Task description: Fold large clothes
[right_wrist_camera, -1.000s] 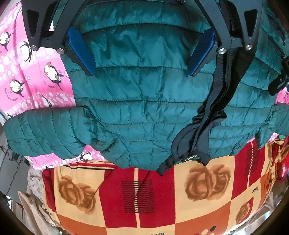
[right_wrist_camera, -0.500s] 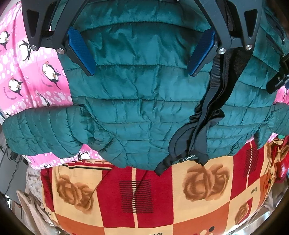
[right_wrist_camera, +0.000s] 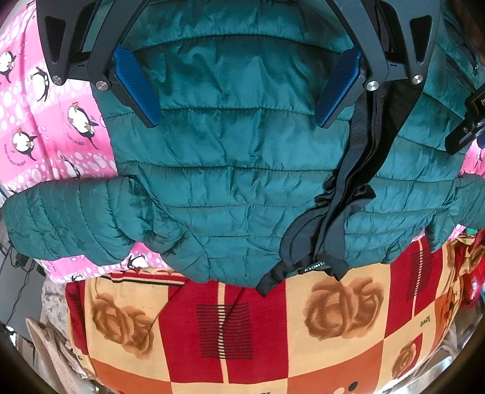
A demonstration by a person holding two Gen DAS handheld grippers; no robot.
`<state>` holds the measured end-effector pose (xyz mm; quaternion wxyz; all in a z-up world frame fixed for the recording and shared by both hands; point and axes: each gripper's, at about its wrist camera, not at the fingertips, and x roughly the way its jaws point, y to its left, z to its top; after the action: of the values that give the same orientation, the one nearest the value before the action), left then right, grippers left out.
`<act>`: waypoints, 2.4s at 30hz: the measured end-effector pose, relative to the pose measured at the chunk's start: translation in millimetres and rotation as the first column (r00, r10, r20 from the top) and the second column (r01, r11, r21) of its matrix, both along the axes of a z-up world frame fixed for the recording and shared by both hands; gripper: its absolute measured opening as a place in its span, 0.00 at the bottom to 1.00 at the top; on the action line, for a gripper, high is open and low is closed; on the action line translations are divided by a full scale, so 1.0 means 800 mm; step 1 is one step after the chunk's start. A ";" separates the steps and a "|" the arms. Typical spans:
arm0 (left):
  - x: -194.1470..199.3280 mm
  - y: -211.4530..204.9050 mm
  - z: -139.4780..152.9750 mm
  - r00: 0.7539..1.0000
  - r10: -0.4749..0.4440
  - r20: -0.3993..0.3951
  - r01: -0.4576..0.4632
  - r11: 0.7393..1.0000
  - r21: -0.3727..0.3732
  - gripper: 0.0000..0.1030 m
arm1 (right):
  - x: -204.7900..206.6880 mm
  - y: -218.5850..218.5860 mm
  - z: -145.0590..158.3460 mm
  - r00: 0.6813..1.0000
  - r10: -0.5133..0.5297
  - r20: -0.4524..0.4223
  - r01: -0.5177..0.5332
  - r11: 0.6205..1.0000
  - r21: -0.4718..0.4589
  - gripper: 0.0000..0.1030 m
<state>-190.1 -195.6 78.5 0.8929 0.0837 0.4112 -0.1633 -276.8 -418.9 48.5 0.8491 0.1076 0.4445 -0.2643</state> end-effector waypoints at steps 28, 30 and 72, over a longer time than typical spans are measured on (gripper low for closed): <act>0.052 0.058 0.030 0.993 0.114 0.023 -0.113 0.993 -0.042 1.00 | 0.038 0.018 0.004 0.999 0.045 0.004 -0.046 0.998 0.044 0.98; 0.068 0.076 0.034 0.989 0.146 0.027 -0.145 0.989 -0.039 1.00 | 0.044 0.019 0.002 0.999 0.050 0.011 -0.051 0.997 0.061 0.98; 0.374 0.337 0.020 0.862 0.507 -0.022 -0.505 0.852 -0.136 0.16 | 0.084 0.029 -0.016 0.995 0.085 -0.049 -0.080 0.992 0.096 0.98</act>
<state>109.2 73.8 94.3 0.9110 -0.0877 0.3999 0.0498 -209.8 -395.9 35.5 0.8413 0.1219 0.4828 -0.2104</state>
